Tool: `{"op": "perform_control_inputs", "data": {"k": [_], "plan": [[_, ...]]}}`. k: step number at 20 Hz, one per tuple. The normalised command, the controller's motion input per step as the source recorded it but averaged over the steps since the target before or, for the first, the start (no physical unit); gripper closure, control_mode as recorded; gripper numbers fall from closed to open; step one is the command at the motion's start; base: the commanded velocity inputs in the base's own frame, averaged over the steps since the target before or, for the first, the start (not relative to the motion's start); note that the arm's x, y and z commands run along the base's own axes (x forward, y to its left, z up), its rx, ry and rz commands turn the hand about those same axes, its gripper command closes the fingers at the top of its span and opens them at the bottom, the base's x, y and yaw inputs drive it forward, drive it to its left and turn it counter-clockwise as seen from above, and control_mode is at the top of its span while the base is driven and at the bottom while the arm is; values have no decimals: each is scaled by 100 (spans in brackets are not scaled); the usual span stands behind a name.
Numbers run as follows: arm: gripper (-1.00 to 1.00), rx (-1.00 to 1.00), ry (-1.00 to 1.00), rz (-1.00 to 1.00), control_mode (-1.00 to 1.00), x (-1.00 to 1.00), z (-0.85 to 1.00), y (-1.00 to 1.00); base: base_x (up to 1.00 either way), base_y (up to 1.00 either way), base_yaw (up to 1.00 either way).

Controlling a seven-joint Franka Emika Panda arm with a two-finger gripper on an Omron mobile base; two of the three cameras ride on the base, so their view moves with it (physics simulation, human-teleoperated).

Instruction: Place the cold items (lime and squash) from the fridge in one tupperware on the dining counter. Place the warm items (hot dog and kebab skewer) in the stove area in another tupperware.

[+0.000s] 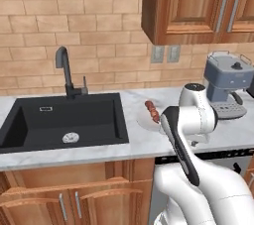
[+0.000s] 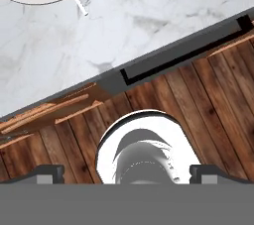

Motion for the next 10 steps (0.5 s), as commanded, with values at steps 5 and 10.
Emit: {"op": "perform_control_inputs", "data": {"k": [5, 10], "plan": [[-100, 0, 0, 0, 100, 0, 0, 0, 39, 19, -5], [-100, 0, 0, 0, 100, 0, 0, 0, 39, 15, -4]]}}
